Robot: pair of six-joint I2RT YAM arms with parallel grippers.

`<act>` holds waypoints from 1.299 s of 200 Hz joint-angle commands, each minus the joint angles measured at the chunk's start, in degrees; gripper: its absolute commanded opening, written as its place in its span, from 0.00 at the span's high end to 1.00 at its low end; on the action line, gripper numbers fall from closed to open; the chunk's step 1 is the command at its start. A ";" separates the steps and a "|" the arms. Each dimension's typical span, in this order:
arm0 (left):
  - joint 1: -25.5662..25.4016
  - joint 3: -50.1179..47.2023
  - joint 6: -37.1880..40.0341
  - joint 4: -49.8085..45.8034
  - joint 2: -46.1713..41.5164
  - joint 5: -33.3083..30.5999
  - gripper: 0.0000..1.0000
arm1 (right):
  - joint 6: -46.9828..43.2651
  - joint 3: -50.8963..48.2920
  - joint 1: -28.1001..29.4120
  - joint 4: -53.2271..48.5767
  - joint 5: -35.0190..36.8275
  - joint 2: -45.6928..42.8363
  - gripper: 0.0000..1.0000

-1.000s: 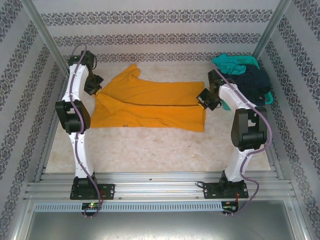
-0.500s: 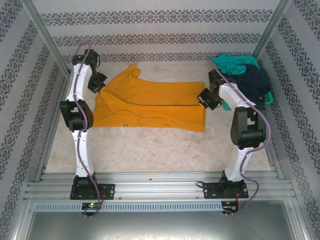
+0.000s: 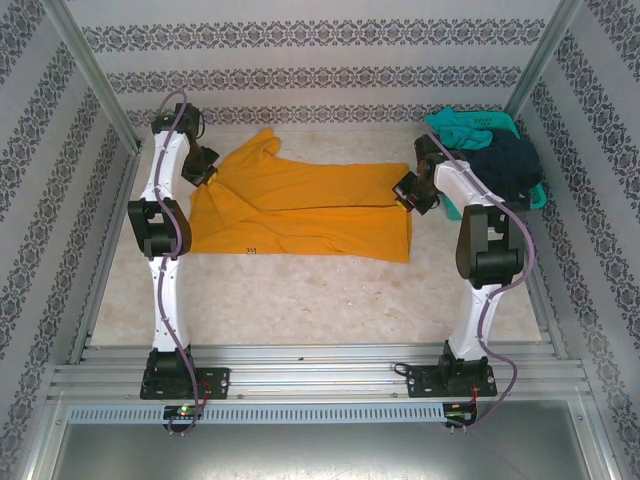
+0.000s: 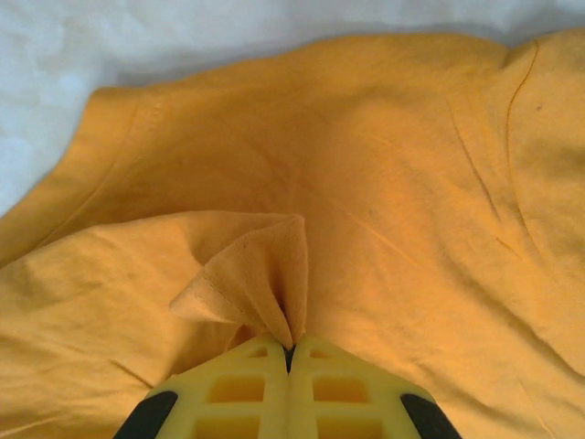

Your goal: Fold and stack the t-shirts

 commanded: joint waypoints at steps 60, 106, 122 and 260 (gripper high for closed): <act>-0.36 2.27 -1.59 5.15 1.45 3.17 1.00 | 0.41 6.67 -0.57 -0.77 -0.09 4.17 1.00; -0.35 2.22 0.46 5.85 1.47 5.16 0.67 | -0.73 5.77 -0.56 0.97 -0.62 3.15 0.82; -0.35 2.24 1.50 5.51 1.21 5.26 0.47 | -0.93 4.65 -0.48 2.20 -0.11 1.52 0.58; -0.35 -55.34 -4.53 38.42 -25.76 8.86 0.08 | -3.54 -14.13 8.13 7.44 3.16 -4.40 0.43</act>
